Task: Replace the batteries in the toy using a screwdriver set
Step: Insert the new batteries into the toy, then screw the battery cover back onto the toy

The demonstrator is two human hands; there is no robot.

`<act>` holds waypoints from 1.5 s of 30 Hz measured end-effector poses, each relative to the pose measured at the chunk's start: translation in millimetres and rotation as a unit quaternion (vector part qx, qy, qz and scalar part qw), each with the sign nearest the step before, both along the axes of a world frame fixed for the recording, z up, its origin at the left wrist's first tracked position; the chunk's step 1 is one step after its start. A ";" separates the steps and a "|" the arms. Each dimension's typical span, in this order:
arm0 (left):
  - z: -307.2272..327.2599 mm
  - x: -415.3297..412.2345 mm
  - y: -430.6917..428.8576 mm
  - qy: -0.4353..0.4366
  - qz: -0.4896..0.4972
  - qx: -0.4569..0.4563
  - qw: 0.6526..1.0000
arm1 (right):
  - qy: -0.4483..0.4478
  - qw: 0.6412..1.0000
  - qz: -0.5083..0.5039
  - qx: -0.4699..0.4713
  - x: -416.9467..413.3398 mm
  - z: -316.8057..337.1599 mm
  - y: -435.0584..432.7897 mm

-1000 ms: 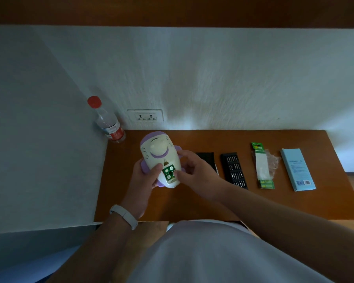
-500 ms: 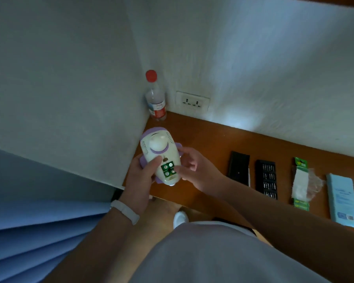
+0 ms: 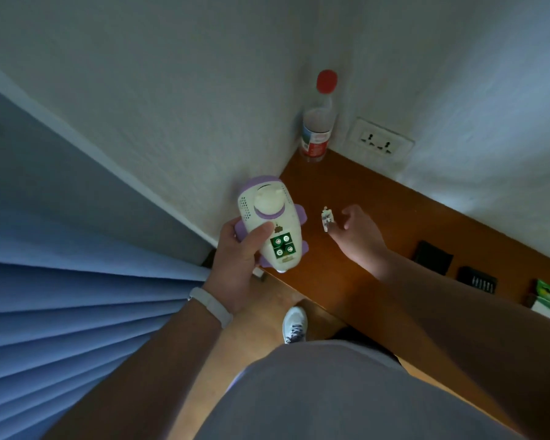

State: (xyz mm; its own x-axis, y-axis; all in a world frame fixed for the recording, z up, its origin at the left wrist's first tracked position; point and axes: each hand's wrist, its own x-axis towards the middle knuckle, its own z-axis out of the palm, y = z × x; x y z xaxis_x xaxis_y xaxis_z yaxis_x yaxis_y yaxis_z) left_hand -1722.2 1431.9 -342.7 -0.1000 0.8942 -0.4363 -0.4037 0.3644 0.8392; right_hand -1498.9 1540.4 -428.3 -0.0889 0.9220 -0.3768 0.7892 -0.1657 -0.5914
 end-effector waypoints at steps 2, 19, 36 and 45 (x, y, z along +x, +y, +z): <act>-0.4 -0.1 0.8 -0.008 0.009 -0.009 1.000 | -0.004 1.000 0.003 -0.010 -4.4 -8.0 4.7; 5.3 6.3 10.2 0.036 0.007 -0.030 0.999 | 0.064 0.996 -0.037 -0.048 -3.7 8.5 -8.1; 12.6 77.2 42.0 0.052 -0.037 -0.026 0.998 | -0.021 0.964 0.113 0.241 26.1 152.1 -68.6; 25.1 93.2 39.3 0.052 -0.041 -0.021 0.998 | 0.041 0.971 0.136 0.194 40.7 166.5 -87.3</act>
